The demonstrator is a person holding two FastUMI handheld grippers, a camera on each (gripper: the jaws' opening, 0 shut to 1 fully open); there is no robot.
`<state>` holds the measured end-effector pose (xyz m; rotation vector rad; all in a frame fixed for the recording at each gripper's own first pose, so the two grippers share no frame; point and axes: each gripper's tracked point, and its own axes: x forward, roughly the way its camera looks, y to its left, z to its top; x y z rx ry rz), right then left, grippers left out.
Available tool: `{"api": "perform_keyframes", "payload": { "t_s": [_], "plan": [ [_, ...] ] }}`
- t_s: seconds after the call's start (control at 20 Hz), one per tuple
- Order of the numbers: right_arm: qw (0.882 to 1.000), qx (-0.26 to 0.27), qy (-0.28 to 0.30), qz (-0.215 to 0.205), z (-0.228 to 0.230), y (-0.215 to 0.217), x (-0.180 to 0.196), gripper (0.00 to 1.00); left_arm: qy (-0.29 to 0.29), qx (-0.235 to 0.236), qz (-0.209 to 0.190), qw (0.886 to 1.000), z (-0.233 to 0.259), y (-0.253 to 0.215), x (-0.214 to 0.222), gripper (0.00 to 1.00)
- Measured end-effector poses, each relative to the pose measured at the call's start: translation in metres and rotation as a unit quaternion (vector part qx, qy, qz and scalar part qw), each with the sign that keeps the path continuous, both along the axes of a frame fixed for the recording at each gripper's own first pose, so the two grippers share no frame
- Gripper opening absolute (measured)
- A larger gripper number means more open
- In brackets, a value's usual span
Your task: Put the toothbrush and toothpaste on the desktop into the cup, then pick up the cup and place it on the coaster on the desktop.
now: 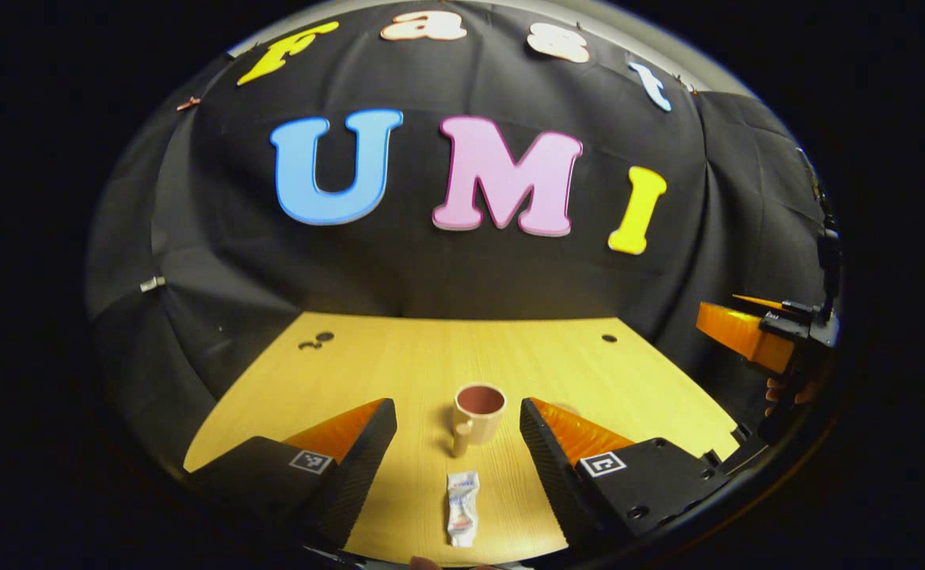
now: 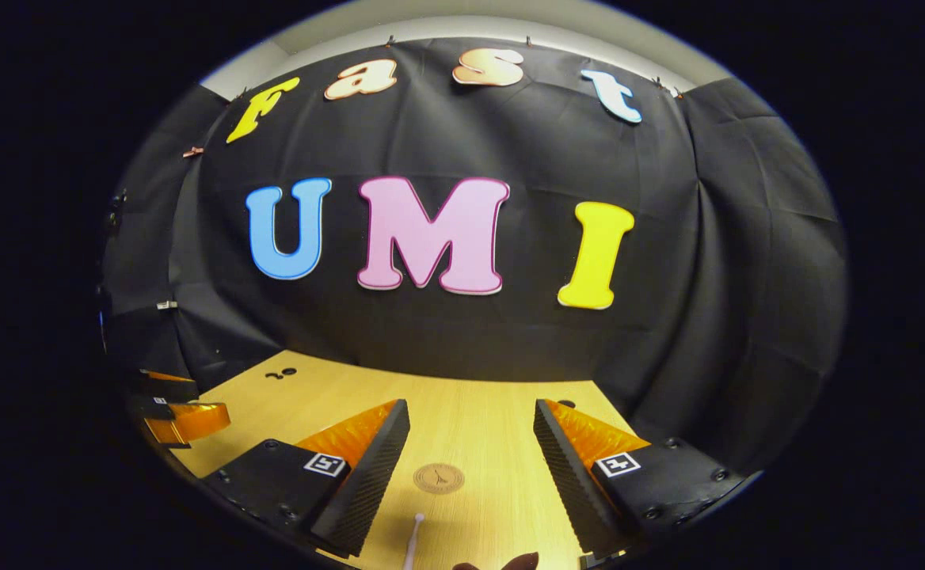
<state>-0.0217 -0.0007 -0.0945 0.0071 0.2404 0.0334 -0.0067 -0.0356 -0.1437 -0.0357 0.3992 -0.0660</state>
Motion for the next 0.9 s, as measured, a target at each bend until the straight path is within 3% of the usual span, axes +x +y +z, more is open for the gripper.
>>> {"api": "perform_keyframes", "payload": {
  "t_s": [0.2, 0.35, 0.45, 0.5, 0.55, 0.8, 0.85, 0.9],
  "plan": [
    [0.999, 0.004, 0.045, 0.011, -0.034, 0.001, -0.011, 0.97, 0.103, -0.023, -0.021, 0.994, -0.077, -0.020, -0.006, 0.97],
    [0.997, 0.001, 0.071, 0.019, -0.053, -0.003, -0.018, 0.97, 0.182, -0.066, -0.041, 0.980, -0.128, -0.038, -0.006, 0.96],
    [0.996, 0.000, 0.085, 0.024, -0.062, -0.006, -0.020, 0.97, 0.222, -0.073, -0.029, 0.972, -0.154, -0.034, -0.001, 0.93],
    [0.996, -0.001, 0.091, 0.026, -0.065, -0.007, -0.023, 0.97, 0.241, -0.070, -0.020, 0.968, -0.166, -0.030, 0.003, 0.84],
    [0.995, 0.000, 0.095, 0.029, -0.068, -0.008, -0.024, 0.97, 0.261, -0.066, -0.015, 0.963, -0.177, -0.026, 0.004, 0.90],
    [0.992, 0.008, 0.122, 0.042, -0.089, -0.013, -0.020, 0.98, 0.336, -0.017, -0.009, 0.942, -0.220, -0.010, 0.002, 0.76],
    [0.991, 0.012, 0.127, 0.043, -0.091, -0.013, -0.017, 0.97, 0.344, -0.011, -0.010, 0.939, -0.226, -0.009, 0.001, 0.82],
    [0.990, 0.017, 0.132, 0.044, -0.095, -0.014, -0.015, 0.97, 0.355, -0.009, -0.010, 0.935, -0.230, -0.012, 0.000, 0.69]
  ]
}}
